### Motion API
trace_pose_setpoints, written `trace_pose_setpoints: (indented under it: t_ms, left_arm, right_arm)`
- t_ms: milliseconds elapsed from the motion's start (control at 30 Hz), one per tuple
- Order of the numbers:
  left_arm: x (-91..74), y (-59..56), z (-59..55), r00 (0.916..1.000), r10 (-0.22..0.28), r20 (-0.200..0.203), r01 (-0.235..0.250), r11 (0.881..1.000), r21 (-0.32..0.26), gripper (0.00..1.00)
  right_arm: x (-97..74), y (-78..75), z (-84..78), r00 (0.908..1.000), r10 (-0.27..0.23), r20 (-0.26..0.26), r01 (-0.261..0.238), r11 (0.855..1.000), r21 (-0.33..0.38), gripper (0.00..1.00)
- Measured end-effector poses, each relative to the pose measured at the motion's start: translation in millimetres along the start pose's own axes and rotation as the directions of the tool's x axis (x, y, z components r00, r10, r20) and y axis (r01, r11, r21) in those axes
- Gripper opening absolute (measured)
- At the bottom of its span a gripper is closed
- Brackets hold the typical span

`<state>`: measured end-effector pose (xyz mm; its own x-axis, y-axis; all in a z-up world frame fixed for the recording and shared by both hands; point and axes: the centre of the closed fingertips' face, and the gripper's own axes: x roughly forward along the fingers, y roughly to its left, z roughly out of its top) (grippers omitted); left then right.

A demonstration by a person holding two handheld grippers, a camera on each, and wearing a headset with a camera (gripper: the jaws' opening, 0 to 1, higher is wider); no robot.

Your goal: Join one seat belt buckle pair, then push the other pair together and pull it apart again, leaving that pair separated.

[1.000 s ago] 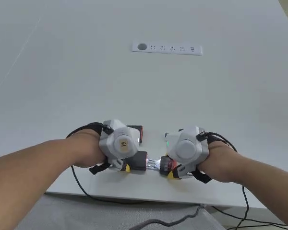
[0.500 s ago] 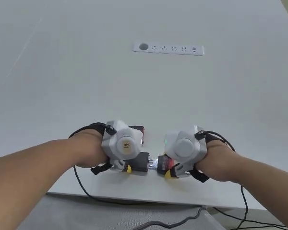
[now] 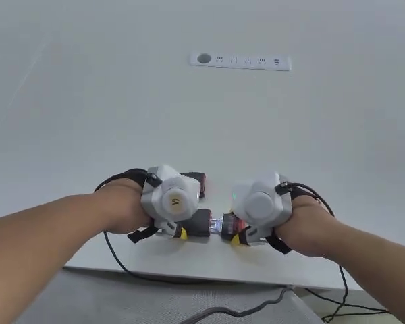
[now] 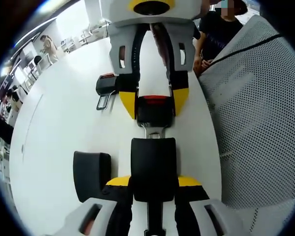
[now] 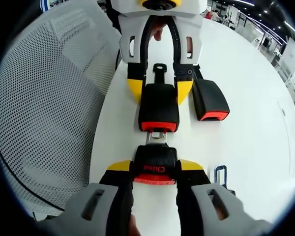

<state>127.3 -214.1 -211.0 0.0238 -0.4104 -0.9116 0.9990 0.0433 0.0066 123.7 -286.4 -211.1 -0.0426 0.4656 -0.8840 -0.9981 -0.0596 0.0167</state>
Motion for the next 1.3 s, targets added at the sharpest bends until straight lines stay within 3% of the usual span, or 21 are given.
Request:
trace_pose_setpoints:
  t_ms: [400, 733, 833, 1300]
  left_arm:
    - [-1.6, -1.3, 1.8, 1.0000, 0.000, -0.003, 0.000, 1.000, 0.003, 0.33]
    - [-1.0, -2.2, 0.7, 0.9999, -0.010, -0.007, 0.011, 1.000, 0.023, 0.32]
    - [-0.8, -2.2, 1.2, 0.9999, -0.009, -0.004, 0.010, 1.000, 0.025, 0.32]
    - [-1.7, -2.4, -1.5, 0.9998, -0.005, 0.021, 0.005, 1.000, 0.003, 0.32]
  right_arm:
    - [5.1, -0.6, 15.3, 0.9992, -0.022, 0.032, 0.021, 0.999, 0.026, 0.31]
    - [7.7, -1.4, 18.9, 0.9988, -0.024, 0.044, 0.022, 0.999, 0.044, 0.30]
    - [6.3, -11.6, 14.3, 0.9985, -0.039, 0.039, 0.037, 0.998, 0.048, 0.30]
    - [6.2, -3.1, 17.6, 0.9983, -0.047, 0.035, 0.046, 0.999, 0.007, 0.30]
